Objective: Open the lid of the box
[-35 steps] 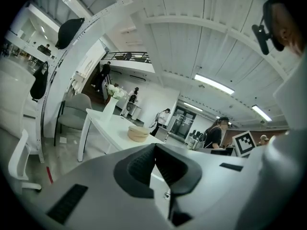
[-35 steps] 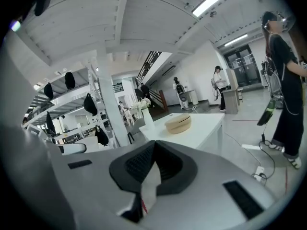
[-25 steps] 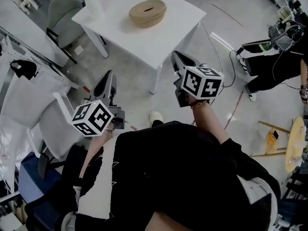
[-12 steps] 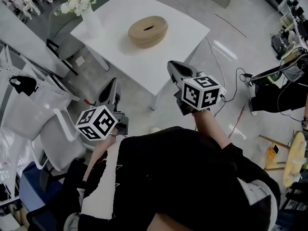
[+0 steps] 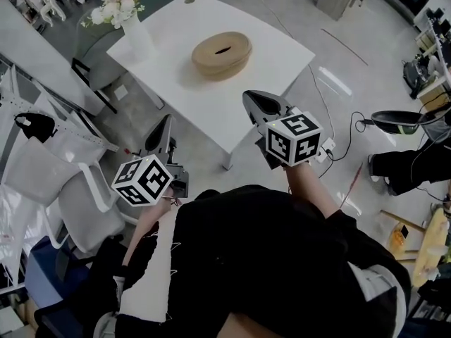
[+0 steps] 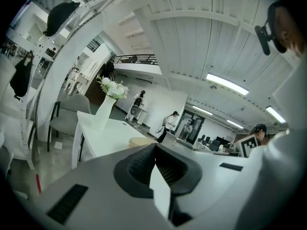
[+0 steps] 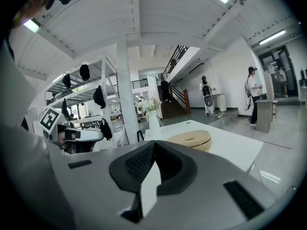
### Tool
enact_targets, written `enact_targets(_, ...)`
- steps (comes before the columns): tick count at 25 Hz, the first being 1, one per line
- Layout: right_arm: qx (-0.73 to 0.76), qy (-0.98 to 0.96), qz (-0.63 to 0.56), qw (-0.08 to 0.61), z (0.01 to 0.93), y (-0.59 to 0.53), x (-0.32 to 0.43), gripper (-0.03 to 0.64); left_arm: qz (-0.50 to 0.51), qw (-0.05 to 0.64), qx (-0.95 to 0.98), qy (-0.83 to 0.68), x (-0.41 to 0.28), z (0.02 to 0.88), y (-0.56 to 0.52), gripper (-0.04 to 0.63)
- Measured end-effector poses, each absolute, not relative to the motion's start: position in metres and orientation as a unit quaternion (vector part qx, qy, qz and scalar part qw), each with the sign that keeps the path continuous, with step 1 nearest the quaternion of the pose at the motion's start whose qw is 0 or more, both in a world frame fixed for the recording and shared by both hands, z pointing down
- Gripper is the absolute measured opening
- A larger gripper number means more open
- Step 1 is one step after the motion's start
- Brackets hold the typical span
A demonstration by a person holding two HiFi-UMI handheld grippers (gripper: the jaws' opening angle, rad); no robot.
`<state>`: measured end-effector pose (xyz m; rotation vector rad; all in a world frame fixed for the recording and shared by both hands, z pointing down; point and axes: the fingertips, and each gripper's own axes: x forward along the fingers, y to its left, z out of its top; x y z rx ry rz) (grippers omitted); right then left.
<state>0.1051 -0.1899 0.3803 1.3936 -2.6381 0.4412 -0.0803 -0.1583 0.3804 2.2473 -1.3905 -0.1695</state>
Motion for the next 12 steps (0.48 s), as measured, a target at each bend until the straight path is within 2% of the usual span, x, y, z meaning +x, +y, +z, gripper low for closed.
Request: enact_targets(12, 0.493, -0.843, 0.205, 0.064, 0.424, -0.212, 0.103, 0.005, -0.041, 0.26, 0.811, -0.523, -0.117, 0.41, -0.163, 0.011)
